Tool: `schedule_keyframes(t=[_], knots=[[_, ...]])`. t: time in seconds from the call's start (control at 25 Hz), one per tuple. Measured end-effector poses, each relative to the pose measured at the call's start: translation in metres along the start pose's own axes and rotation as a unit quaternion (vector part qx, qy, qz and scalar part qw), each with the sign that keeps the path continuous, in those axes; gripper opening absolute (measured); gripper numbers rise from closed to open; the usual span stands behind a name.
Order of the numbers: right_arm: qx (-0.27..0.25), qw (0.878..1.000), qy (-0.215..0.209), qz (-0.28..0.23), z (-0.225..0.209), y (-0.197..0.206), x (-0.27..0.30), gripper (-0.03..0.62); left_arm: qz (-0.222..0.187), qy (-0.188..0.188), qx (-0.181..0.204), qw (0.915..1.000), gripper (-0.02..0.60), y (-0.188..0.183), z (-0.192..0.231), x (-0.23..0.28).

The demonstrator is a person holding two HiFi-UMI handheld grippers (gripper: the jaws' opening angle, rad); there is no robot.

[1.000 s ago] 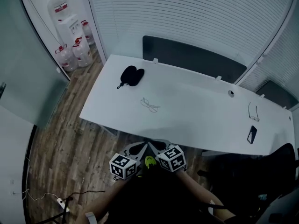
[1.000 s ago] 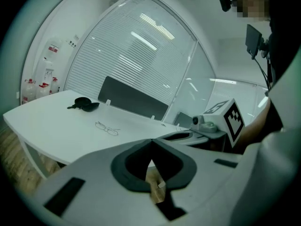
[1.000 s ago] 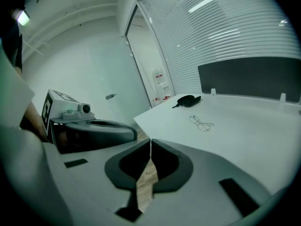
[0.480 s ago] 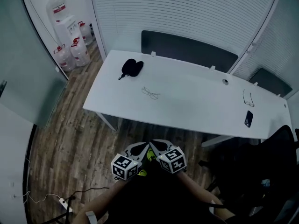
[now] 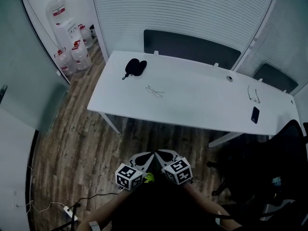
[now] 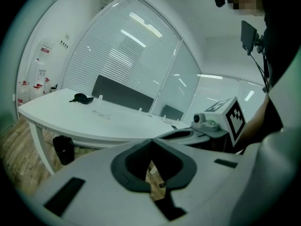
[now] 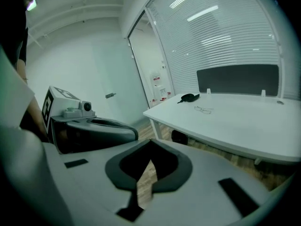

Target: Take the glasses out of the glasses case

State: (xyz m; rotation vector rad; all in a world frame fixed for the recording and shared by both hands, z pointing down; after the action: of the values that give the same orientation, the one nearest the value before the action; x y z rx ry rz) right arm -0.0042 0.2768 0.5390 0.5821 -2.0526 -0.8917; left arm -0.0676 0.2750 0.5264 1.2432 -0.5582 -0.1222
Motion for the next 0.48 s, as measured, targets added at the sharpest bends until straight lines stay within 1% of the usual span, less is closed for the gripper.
schedule_keyframes(t=[0.12, 0.24, 0.48], knots=[[-0.008, 1.000, 0.000, -0.003, 0.0016, -0.0020, 0.0027, 0.017, -0.003, 0.000, 0.007, 1.0000, 0.008, 0.0002, 0.0014, -0.0018], [-0.011, 1.000, 0.004, -0.006, 0.0023, 0.0001, 0.0000, 0.017, -0.005, -0.002, 0.005, 1.0000, 0.006, -0.0010, -0.0005, -0.0037], [-0.003, 1.000, 0.004, -0.008, -0.0001, 0.0041, -0.0036, 0.017, 0.002, 0.012, 0.008, 0.9999, 0.008, 0.0047, -0.0032, 0.0005]])
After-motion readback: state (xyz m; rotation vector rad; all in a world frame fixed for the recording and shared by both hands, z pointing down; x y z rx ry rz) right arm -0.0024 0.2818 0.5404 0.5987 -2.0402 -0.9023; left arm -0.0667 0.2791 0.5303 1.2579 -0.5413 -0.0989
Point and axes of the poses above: the fingertips, and each gripper's own axes: x forward along the fingers, z to its left, y out of its underside, the point moved 4 cm from there along -x, backward along the fingers, and after that the axes turned 10 degrees about x, right-handed, at the moved point
